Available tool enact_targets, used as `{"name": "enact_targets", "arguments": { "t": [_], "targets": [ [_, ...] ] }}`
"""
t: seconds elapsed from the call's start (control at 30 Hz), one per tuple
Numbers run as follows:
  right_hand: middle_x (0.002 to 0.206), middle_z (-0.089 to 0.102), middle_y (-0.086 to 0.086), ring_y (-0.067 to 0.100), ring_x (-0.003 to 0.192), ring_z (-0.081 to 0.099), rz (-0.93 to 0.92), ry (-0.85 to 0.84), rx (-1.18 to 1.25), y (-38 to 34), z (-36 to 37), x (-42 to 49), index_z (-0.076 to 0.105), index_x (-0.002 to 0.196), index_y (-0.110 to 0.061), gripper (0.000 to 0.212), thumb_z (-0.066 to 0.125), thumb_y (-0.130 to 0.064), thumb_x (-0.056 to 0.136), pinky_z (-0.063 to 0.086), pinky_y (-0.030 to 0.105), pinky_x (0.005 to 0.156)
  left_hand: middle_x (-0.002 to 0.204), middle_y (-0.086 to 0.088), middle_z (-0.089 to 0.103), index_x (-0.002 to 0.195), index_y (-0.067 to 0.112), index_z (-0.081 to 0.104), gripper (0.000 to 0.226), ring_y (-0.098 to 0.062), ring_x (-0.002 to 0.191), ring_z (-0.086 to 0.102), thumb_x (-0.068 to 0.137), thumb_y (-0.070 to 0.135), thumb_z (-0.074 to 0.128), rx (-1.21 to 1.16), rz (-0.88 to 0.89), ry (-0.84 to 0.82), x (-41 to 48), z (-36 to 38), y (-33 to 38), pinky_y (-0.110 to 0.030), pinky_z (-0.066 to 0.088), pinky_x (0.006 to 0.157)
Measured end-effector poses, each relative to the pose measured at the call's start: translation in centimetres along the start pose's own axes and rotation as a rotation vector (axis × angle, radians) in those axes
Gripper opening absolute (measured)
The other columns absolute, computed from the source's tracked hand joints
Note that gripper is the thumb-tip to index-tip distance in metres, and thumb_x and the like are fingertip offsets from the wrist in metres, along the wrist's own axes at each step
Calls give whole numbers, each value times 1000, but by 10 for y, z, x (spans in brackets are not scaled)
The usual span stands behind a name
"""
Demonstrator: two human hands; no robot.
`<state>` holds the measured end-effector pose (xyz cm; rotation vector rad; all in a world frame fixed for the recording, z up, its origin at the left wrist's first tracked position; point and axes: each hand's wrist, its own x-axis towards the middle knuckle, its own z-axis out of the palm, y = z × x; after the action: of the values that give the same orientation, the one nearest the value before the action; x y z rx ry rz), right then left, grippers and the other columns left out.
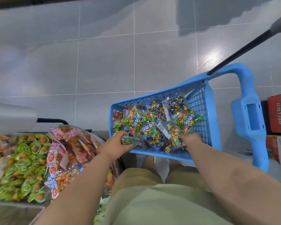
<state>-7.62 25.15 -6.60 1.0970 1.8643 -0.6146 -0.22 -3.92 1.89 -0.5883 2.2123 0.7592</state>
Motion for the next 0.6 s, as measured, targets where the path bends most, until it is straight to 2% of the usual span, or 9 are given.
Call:
{"name": "enact_targets", "arguments": {
  "t": [0.13, 0.2, 0.27, 0.37, 0.43, 0.5, 0.6],
  "targets": [
    [118, 54, 18, 36, 103, 57, -88, 47, 201, 10, -2, -1, 33, 130, -6, 67, 74, -16, 77, 51, 48, 86, 134, 0, 54, 98, 39, 55, 24, -19, 128, 47, 82, 36, 72, -273, 7, -17, 3, -4, 15, -27, 35, 93],
    [115, 58, 18, 34, 96, 60, -139, 41, 366, 18, -4, -7, 41, 124, -13, 57, 73, -9, 77, 52, 41, 73, 133, -1, 51, 101, 41, 53, 23, -22, 129, 44, 84, 40, 69, -398, -9, -17, 8, -6, 24, -33, 37, 97],
    [111, 60, 18, 30, 83, 60, -159, 5, 438, 24, -6, -15, 41, 123, -17, 56, 70, -6, 77, 46, 33, 57, 139, -5, 48, 120, 34, 50, 39, -25, 126, 47, 85, 42, 66, -516, -49, -15, 15, -6, 33, -43, 40, 103],
    [105, 57, 20, 22, 61, 52, -146, -72, 550, 29, -15, -29, 33, 136, -15, 68, 65, 3, 79, 43, 30, 53, 147, -9, 41, 145, 24, 33, 71, -28, 129, 44, 85, 42, 67, -726, -143, -14, 25, -3, 50, -51, 36, 108],
    [92, 54, 19, 21, 56, 47, -134, -121, 639, 33, -27, -39, 30, 141, -14, 72, 61, 8, 80, 41, 32, 53, 156, -8, 28, 151, 28, 21, 86, -31, 139, 33, 82, 41, 71, -858, -187, -50, 30, -1, 59, -54, 26, 113],
    [78, 52, 16, 21, 53, 44, -146, -163, 667, 38, -40, -48, 33, 140, -13, 67, 58, 9, 82, 38, 33, 52, 158, -8, 22, 152, 31, 16, 96, -32, 142, 26, 77, 33, 77, -902, -163, -122, 33, 1, 69, -55, 19, 114],
    [67, 51, 15, 19, 48, 41, -214, -213, 677, 39, -61, -66, 43, 132, -15, 57, 57, 11, 82, 36, 30, 49, 157, -12, 24, 151, 29, 17, 102, -34, 139, 31, 73, 16, 80, -873, -133, -124, 37, 5, 83, -56, 23, 113]
  ]
}}
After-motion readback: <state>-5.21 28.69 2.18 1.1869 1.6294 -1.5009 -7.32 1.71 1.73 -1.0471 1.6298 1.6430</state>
